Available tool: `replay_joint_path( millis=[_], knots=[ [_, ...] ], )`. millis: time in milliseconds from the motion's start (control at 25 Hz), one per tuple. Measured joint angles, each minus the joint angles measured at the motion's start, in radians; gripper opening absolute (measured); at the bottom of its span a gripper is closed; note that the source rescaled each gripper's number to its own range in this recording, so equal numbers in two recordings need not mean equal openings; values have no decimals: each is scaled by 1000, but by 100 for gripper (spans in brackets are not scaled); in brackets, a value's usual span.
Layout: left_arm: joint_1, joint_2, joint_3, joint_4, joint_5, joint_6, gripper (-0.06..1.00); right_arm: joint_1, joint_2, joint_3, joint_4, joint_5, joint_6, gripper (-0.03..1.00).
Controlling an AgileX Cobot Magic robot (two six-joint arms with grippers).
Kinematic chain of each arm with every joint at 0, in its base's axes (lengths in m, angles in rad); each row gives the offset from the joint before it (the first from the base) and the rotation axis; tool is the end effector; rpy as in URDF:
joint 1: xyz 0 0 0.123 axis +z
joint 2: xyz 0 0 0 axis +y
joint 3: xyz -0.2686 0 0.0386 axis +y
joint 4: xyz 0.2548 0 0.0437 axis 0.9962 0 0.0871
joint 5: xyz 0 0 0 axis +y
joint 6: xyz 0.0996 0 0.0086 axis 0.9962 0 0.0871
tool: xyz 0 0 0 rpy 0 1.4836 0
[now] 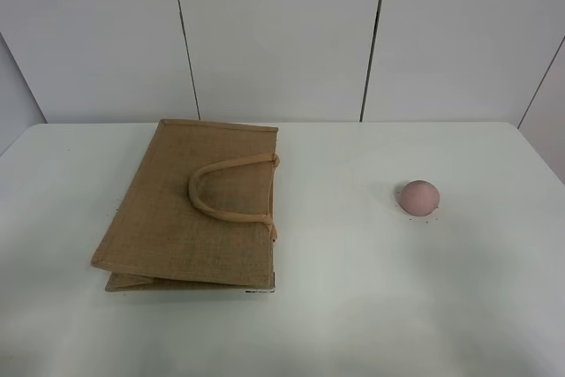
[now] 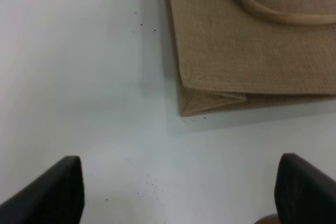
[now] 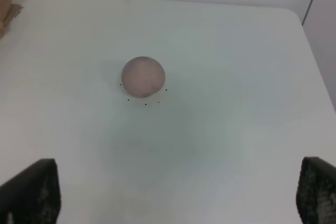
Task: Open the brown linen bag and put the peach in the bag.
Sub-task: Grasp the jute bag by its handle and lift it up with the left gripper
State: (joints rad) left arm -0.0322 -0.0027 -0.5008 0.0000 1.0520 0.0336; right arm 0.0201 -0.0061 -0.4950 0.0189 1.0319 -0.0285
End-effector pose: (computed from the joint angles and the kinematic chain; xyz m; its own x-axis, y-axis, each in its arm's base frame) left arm 0.0229 -0.0007 0.2775 -0.4436 0.0479 -0.8950 0.0471 0.9984 0.0301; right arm 0.0239 0.0021 0.2777 -0.4283 -0.0274 -0.9032 -0.0428 0.9990 -0.0100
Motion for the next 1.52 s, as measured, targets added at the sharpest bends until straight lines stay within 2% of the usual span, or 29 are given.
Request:
replay_joint_path(
  millis=[400,520,720,1000,1280,1520],
  knots=[
    [0,0,0,0,0,0,100,0,0,0,0,0,0,100],
    [0,70,-32,6,1,0,100,0,0,0,0,0,0,100],
    [0,406,-155,6,-6,0,100,0,0,0,0,0,0,100],
    [0,943,-371,14,-116,0,100,0,0,0,0,0,0,100],
    [0,1463,-690,10,-146,0,100,0,0,0,0,0,0,100],
    [-13,1778,-959,-53,-107,-55,100,0,0,0,0,0,0,100]
  ],
)
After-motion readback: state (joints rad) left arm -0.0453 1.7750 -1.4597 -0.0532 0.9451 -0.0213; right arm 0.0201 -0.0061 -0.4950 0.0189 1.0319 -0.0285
